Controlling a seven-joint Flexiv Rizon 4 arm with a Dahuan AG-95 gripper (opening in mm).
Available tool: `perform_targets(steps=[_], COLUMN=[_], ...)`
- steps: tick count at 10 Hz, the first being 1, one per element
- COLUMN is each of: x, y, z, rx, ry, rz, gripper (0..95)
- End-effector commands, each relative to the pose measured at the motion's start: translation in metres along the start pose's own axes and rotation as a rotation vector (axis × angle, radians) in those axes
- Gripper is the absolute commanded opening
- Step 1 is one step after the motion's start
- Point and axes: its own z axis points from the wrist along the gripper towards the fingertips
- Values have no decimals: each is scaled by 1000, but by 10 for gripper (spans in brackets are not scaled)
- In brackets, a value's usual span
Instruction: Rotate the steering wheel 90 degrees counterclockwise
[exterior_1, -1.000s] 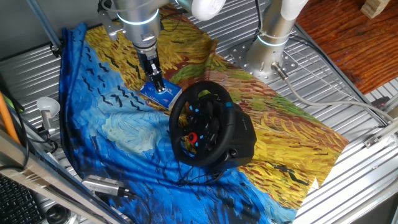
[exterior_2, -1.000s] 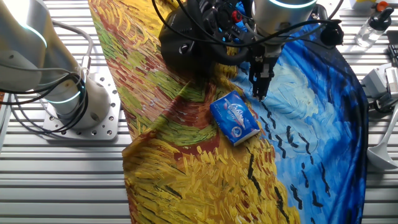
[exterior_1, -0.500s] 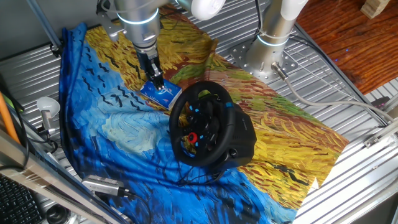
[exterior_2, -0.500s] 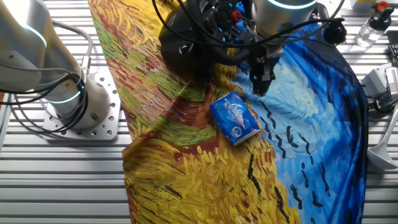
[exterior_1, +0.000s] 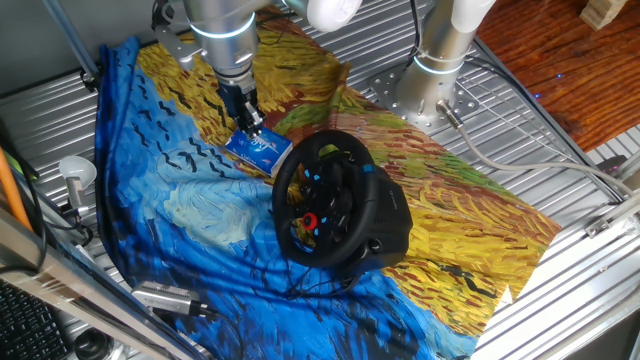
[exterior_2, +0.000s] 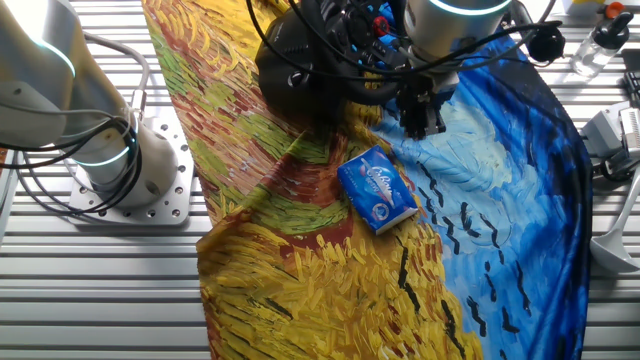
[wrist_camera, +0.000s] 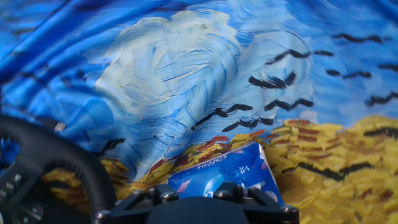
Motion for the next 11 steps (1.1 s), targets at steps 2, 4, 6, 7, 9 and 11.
perform_targets(steps=[2, 4, 6, 7, 9, 11], x=[0, 0, 0, 0, 0, 0], y=[0, 0, 0, 0, 0, 0], z=[0, 0, 0, 0, 0, 0], rx=[0, -1, -5, -9, -12, -7], ry=[0, 1, 5, 5, 3, 5], rz=[-1, -4, -10, -11, -13, -12], gripper=[0, 0, 0, 0, 0, 0])
